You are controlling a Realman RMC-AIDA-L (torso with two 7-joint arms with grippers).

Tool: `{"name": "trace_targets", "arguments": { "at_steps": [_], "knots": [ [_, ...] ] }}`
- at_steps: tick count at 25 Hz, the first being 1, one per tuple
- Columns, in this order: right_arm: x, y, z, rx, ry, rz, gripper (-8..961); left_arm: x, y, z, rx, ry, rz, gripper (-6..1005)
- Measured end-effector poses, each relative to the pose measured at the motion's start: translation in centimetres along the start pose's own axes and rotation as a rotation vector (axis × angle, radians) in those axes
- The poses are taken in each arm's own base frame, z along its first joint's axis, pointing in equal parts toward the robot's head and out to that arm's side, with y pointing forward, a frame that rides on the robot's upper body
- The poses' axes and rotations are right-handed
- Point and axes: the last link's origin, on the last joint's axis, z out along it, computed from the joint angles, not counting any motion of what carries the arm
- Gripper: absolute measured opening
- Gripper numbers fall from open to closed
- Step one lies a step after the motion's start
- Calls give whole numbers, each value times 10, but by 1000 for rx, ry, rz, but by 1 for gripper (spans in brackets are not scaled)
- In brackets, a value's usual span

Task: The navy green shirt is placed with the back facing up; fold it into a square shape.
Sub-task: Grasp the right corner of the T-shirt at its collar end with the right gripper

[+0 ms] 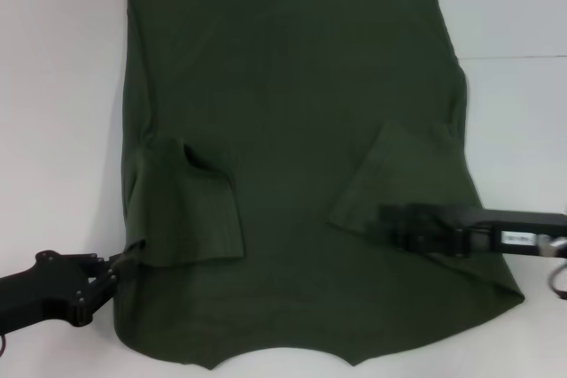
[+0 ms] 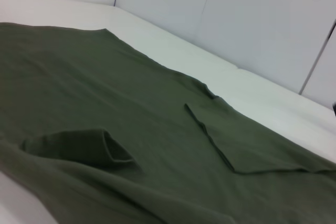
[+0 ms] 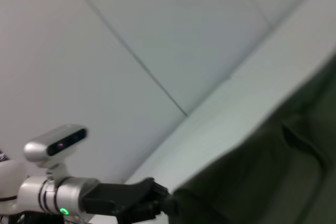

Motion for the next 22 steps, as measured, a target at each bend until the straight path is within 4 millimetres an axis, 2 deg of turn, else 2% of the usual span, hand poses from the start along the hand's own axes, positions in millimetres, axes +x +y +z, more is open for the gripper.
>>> {"name": "trace_targets", "arguments": {
  "at_steps": [9,15,19,22],
  "knots": [
    [21,-10,-60,149,-11,227,874,2,2,5,-16,7,-9,63],
    [34,-19,-97,266,-35,317,871,2,3,10,-31,7,-10,62],
    [42,-25,-114,340,-44,363,869,2,4,13,-41,-1,-6,62],
    [47,-29,-118,379,-39,380,867,3,4,14,-45,-2,-2,63]
  ]
}}
